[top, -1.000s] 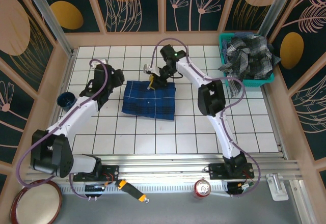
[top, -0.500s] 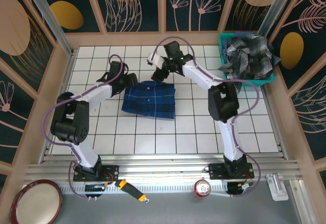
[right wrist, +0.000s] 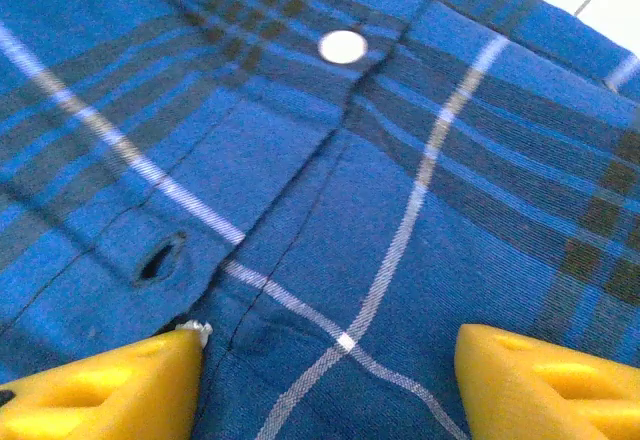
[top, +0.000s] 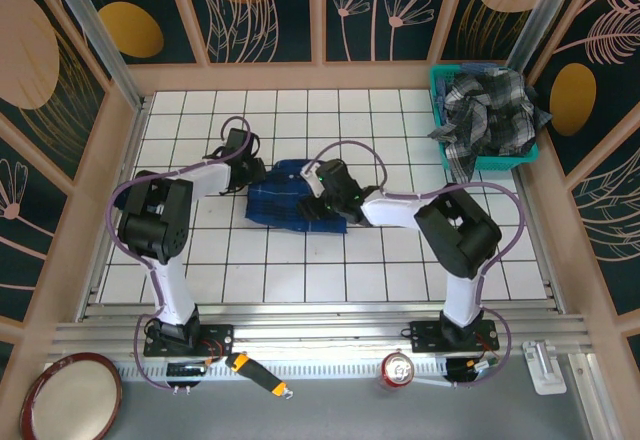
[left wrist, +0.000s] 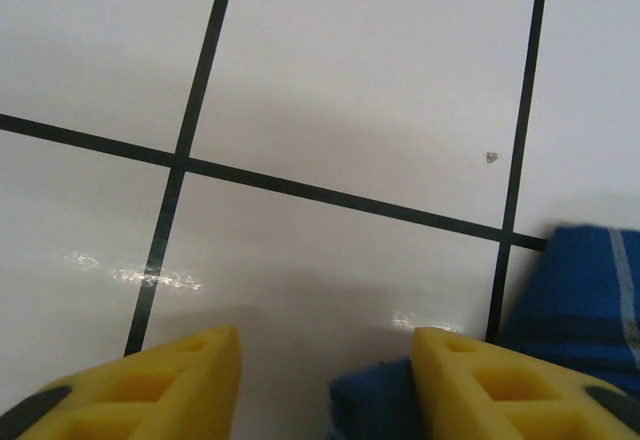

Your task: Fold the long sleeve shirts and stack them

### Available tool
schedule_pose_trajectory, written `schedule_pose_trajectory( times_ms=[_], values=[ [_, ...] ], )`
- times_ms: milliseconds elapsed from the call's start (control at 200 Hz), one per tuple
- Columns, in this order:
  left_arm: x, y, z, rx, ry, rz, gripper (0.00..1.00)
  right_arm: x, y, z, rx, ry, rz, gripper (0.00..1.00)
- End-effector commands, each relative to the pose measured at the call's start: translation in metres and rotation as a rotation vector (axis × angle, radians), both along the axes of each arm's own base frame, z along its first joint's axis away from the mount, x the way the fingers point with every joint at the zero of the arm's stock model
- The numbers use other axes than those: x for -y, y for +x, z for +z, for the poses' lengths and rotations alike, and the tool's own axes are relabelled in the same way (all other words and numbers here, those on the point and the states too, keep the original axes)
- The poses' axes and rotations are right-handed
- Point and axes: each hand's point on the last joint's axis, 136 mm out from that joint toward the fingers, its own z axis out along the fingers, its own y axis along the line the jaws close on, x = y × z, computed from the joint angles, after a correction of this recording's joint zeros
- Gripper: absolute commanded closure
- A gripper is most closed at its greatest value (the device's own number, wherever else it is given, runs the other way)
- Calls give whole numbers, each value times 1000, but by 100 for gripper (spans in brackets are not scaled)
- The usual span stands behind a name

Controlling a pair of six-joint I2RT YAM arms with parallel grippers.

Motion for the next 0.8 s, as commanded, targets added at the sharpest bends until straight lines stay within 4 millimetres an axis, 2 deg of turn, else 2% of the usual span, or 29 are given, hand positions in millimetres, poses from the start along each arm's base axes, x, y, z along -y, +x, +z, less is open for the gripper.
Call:
schedule_pose_trajectory(
  times_ms=[0,95,135,240,295,350,385,470,515,616,706,796],
  values=[
    [-7,-14,13,6,-3,37,43,8,7,-4,36,64,-59,31],
    [-4,-18,53,81,-49,28,35,10,1,-5,46,54,-14,31],
    [-5,-21,80,135,-65,26,31,8,0,8,64,71,6,30],
    [-8,-34,127,226,-82,25,23,4,-5,54,123,171,25,29],
    [-2,-42,144,261,-98,10,22,7,0,72,149,205,-18,28],
    [12,-50,151,277,-123,-22,25,12,8,77,159,217,-71,28],
    [26,-55,149,273,-147,-57,26,16,17,75,154,221,-120,28],
    [58,-64,131,243,-211,-117,32,25,36,55,74,215,-222,32],
    [66,-73,107,196,-244,-127,36,31,44,43,40,207,-287,34],
    [63,-88,63,122,-284,-76,39,40,44,27,2,223,-392,34],
    [57,-97,28,61,-271,-41,40,29,30,14,-22,261,-384,32],
    [53,-105,1,5,-251,-24,41,29,22,-7,1,193,-399,31]
  ],
)
